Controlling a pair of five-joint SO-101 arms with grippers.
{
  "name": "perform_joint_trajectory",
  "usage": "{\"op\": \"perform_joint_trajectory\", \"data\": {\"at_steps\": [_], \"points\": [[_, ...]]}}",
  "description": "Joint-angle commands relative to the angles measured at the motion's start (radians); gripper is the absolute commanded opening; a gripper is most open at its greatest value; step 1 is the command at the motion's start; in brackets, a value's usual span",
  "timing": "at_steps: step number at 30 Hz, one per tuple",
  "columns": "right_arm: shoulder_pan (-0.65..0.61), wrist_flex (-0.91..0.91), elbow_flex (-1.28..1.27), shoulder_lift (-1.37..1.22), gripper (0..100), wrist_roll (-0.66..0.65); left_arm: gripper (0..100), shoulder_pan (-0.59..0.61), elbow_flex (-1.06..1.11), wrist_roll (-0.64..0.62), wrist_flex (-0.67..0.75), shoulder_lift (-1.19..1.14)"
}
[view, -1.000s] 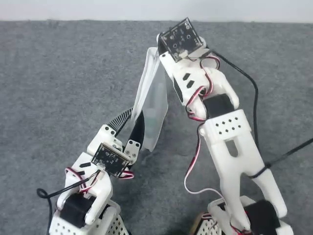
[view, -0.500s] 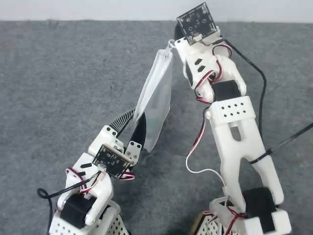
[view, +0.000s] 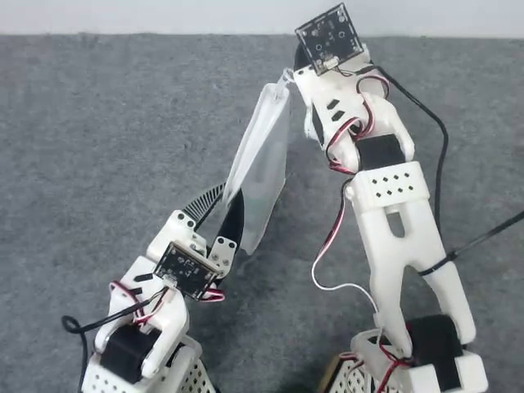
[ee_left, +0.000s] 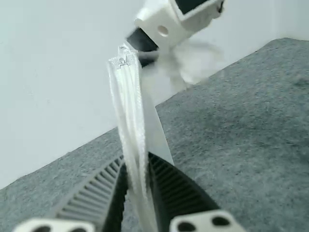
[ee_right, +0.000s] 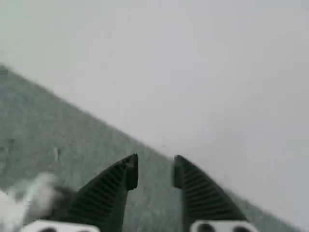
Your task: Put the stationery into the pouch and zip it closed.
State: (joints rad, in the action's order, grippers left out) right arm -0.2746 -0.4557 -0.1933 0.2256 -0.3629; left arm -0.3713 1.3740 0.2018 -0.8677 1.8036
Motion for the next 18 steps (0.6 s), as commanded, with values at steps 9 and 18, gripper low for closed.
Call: {"op": "perform_joint_trajectory", "data": {"at_steps": [9, 18], "points": [[-0.107, -0.286, 0.032, 0.283, 17.7, 0.002, 1, 0.009, -0.018, 0.005, -0.014, 0.012], [-0.185, -0.564, 0.031, 0.409, 9.1, 0.006, 1, 0.130, -0.021, -0.077, -0.005, 0.014]]}}
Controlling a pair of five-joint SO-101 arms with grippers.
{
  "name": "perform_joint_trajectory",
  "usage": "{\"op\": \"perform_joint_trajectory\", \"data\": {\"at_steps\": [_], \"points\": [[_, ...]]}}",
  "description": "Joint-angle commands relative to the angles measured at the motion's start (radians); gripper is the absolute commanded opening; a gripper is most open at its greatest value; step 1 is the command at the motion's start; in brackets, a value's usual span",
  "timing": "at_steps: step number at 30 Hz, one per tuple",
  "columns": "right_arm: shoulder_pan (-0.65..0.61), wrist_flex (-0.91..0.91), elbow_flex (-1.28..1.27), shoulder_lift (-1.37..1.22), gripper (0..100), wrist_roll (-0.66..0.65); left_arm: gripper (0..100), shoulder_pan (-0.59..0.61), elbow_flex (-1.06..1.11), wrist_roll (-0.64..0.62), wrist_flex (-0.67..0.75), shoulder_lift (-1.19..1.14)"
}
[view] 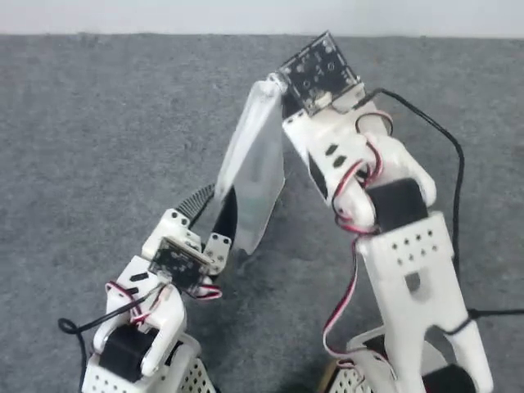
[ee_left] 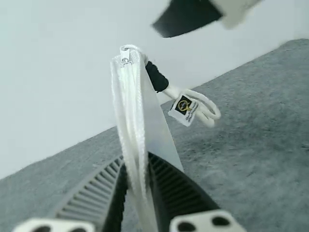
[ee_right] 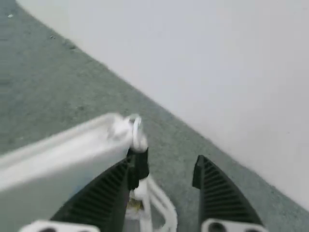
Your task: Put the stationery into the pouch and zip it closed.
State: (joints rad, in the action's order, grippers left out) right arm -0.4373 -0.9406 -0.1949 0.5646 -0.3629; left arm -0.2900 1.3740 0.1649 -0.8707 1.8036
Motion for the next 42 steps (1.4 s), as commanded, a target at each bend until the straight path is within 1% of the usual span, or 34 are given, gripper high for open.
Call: {"op": "perform_joint_trajectory", "data": {"at_steps": [1, 2, 3, 4, 6, 8, 16, 20, 25, 31, 34, 38, 42], "points": [[-0.030, -0.108, 0.031, 0.074, 5.0, 0.008, 1, 0.064, -0.021, -0.049, -0.002, 0.014], [-0.035, -0.134, 0.028, 0.079, 0.9, 0.006, 1, 0.077, -0.021, -0.057, -0.002, 0.014], [-0.041, -0.156, 0.015, 0.082, 0.2, 0.003, 2, 0.086, -0.021, -0.057, -0.002, 0.014], [-0.045, -0.174, -0.005, 0.087, 1.7, 0.003, 3, 0.095, -0.021, -0.061, -0.002, 0.014], [-0.054, -0.180, -0.063, 0.104, 0.5, 0.003, 7, 0.117, -0.019, -0.086, -0.002, 0.014], [-0.064, -0.153, -0.137, 0.124, 0.9, 0.003, 10, 0.144, -0.019, -0.120, 0.000, 0.014], [-0.085, 0.140, -0.477, 0.220, 0.8, 0.009, 16, 0.272, -0.015, -0.242, 0.048, 0.014], [-0.087, 0.291, -0.608, 0.225, 0.8, 0.009, 20, 0.338, -0.019, -0.341, 0.069, 0.014], [-0.087, 0.394, -0.701, 0.225, 0.8, 0.009, 22, 0.428, -0.021, -0.439, 0.110, 0.014], [-0.087, 0.478, -0.773, 0.234, 0.7, 0.009, 22, 0.471, -0.021, -0.453, 0.130, 0.014], [-0.087, 0.479, -0.776, 0.234, 0.7, 0.011, 22, 0.471, -0.021, -0.453, 0.130, 0.014], [-0.085, 0.481, -0.778, 0.234, 0.7, 0.060, 22, 0.471, -0.021, -0.453, 0.130, 0.014], [-0.081, 0.481, -0.778, 0.234, 0.7, 0.064, 22, 0.471, -0.019, -0.451, 0.130, 0.014]]}}
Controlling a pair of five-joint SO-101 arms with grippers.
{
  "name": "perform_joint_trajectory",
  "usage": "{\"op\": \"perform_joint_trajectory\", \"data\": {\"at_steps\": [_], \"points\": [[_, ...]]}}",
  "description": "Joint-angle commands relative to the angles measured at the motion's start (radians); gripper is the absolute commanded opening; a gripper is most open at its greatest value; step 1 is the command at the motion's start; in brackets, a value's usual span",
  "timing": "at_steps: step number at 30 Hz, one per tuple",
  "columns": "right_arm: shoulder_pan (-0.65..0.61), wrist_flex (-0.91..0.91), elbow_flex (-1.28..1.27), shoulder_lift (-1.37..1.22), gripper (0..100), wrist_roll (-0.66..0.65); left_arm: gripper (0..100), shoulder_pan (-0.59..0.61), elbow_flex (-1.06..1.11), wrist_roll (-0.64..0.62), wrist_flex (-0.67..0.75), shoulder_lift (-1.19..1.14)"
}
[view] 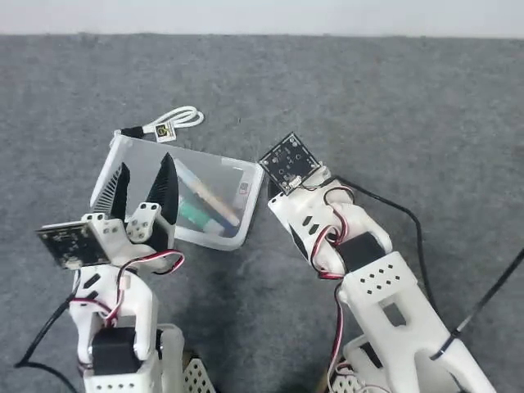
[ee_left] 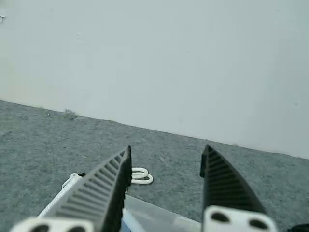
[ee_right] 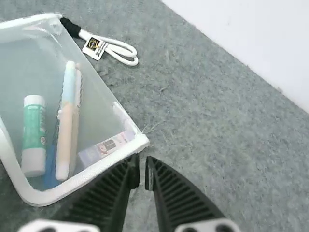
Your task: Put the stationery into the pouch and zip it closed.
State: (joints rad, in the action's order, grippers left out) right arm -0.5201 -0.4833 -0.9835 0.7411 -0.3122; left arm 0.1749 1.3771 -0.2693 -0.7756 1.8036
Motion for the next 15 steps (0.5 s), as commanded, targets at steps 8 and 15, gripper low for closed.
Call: {"op": "perform_joint_trajectory", "data": {"at_steps": [8, 15], "points": [[0.027, 0.015, 0.009, 0.059, 0.7, 0.014, 8, 0.000, -0.019, -0.003, 0.037, 0.014], [0.139, 0.012, 0.006, 0.205, 0.7, 0.014, 1, -0.049, -0.018, 0.080, 0.037, 0.014]]}}
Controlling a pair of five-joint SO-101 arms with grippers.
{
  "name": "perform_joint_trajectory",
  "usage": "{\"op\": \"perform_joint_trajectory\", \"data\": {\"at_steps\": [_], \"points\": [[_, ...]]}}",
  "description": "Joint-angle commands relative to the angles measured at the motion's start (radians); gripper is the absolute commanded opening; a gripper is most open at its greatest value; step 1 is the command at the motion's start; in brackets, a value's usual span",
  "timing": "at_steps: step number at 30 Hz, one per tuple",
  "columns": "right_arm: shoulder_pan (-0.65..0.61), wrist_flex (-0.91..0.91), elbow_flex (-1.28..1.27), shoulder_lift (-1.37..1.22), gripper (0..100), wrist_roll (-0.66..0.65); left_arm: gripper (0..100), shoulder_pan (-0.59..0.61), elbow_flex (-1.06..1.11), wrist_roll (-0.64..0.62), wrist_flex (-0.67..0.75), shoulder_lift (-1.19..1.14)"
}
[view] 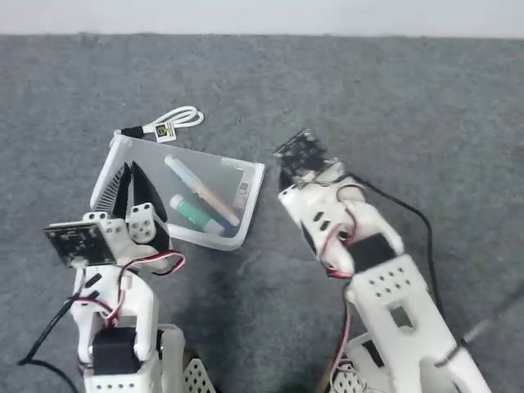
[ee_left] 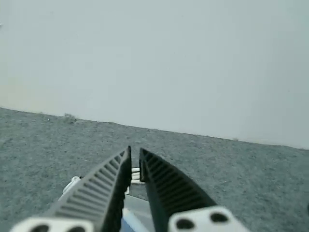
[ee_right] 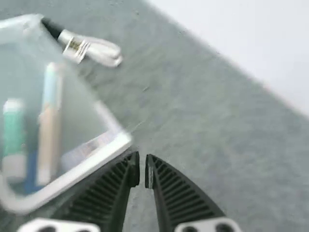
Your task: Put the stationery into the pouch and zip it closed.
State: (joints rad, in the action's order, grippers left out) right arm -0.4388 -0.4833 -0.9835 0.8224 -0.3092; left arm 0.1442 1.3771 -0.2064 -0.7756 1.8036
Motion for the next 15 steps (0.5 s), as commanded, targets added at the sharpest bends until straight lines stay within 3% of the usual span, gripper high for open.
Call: {"op": "perform_joint_trajectory", "data": {"at_steps": [1, 15], "points": [[0.074, 0.004, -0.003, 0.160, 0.6, 0.011, 1, -0.021, -0.016, 0.017, 0.037, 0.014], [0.088, 0.004, -0.172, 0.489, 0.6, 0.014, 1, -0.017, -0.012, 0.014, 0.037, 0.014]]}}
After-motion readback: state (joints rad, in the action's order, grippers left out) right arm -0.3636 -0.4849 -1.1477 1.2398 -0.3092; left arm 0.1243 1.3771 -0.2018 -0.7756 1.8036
